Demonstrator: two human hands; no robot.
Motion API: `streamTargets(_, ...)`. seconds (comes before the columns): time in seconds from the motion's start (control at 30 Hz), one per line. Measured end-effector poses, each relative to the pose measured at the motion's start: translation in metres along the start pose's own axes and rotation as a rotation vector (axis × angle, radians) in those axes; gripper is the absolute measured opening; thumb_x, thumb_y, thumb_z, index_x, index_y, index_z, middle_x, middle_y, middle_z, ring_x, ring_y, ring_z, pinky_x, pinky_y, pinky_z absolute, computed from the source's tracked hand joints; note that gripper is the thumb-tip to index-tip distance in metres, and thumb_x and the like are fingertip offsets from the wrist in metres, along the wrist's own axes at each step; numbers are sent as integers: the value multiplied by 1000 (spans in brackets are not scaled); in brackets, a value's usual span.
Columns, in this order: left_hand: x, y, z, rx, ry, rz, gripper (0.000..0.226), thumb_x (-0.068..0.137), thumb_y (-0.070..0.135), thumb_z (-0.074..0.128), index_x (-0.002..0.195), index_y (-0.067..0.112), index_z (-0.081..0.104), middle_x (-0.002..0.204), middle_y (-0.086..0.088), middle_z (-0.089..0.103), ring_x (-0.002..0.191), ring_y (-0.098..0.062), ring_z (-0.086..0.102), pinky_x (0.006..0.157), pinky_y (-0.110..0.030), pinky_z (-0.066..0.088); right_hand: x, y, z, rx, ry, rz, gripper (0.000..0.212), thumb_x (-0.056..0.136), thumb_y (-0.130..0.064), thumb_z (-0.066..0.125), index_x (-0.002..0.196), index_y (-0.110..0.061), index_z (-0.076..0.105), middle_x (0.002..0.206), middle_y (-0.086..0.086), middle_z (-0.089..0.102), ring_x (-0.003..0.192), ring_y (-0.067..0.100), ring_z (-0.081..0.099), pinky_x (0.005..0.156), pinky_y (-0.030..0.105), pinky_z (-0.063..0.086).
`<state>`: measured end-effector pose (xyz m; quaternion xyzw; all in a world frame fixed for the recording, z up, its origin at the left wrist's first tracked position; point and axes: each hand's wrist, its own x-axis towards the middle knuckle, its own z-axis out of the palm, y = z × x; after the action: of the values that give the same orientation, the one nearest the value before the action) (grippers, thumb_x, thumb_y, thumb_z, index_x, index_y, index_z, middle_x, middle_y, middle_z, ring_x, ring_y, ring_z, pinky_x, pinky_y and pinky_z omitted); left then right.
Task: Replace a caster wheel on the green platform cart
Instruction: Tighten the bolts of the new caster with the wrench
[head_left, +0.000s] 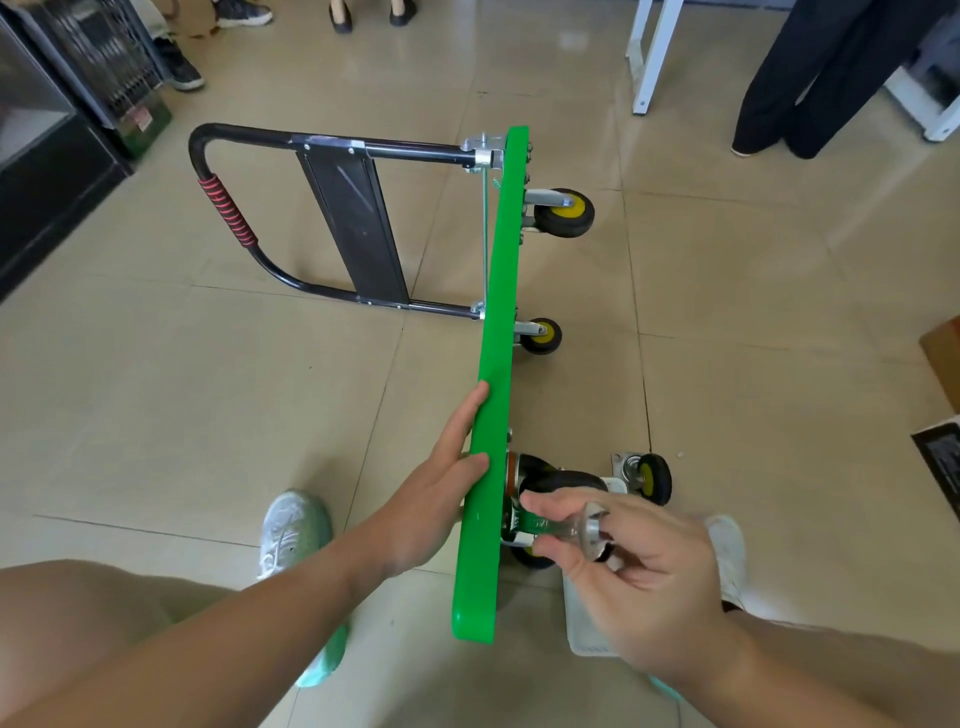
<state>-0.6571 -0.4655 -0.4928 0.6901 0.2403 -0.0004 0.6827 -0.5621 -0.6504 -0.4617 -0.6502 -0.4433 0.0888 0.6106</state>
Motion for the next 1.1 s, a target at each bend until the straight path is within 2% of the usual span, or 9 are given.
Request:
streamTargets(0.07, 1, -3, 0, 12, 7, 26, 63, 95, 41, 39, 135, 84, 19, 136, 33, 53, 120, -29, 60, 100, -51, 53, -1, 3, 2, -74, -47, -94, 24, 76, -4, 86, 98, -9, 78, 105, -2, 77, 97, 11, 74, 83, 25, 59)
streamTargets(0.17, 1, -5, 0, 19, 3, 50, 65, 94, 39, 39, 138, 82, 18, 140, 32, 50, 118, -24, 61, 101, -50, 50, -7, 10, 5, -85, -119, -183, 35, 67, 12, 86, 96, -4, 76, 109, 4, 76, 103, 13, 73, 87, 29, 60)
streamTargets(0.33, 2, -6, 0, 14, 4, 54, 68, 94, 36, 39, 145, 75, 17, 146, 26, 48, 118, -20, 61, 99, -41, 49, -4, 17, 7, -76, -94, -157, 33, 71, 9, 86, 100, -4, 76, 108, 2, 76, 100, 13, 73, 85, 29, 60)
streamTargets(0.47, -1, -8, 3, 2, 18, 57, 66, 97, 34, 38, 150, 68, 17, 138, 39, 50, 126, -12, 58, 110, -36, 45, -5, 16, 11, -26, -144, -163, 11, 92, -9, 71, 102, -6, 74, 111, 2, 75, 102, 13, 73, 81, 33, 62)
streamTargets(0.53, -6, -10, 7, -9, 42, 52, 64, 98, 35, 37, 150, 66, 18, 140, 42, 47, 129, -7, 55, 111, -30, 43, -7, 15, 12, -31, -150, -145, 13, 95, -15, 68, 103, -8, 74, 112, 2, 75, 103, 13, 73, 83, 34, 62)
streamTargets(0.7, -18, -12, 15, -24, 68, 48, 63, 98, 36, 35, 150, 67, 18, 159, 25, 37, 138, -1, 47, 115, -30, 39, -5, 10, 11, -102, -80, -28, 43, 74, 9, 83, 109, -16, 75, 107, -8, 76, 97, 8, 73, 82, 29, 61)
streamTargets(0.93, -29, 2, 19, 35, 100, -29, 60, 112, 22, 31, 152, 65, 18, 143, 31, 47, 116, -4, 60, 93, -18, 48, -3, -11, 9, 28, -106, 207, 52, 77, 11, 78, 94, -38, 71, 98, -15, 77, 95, 7, 74, 83, 16, 56)
streamTargets(1.03, -34, 11, 26, 37, 154, -77, 59, 111, 24, 31, 151, 66, 20, 136, 19, 56, 117, -15, 62, 98, -24, 49, -5, -18, 7, 12, -180, 290, 36, 82, 4, 76, 90, -31, 74, 99, -12, 77, 94, 9, 75, 88, 28, 59)
streamTargets(1.1, -38, 13, 29, 34, 187, -108, 57, 111, 28, 30, 151, 67, 20, 130, 9, 60, 121, -25, 61, 103, -33, 49, -11, -24, 11, -53, -219, 290, 27, 79, -18, 71, 92, -42, 73, 100, -16, 76, 95, 7, 74, 90, 32, 59)
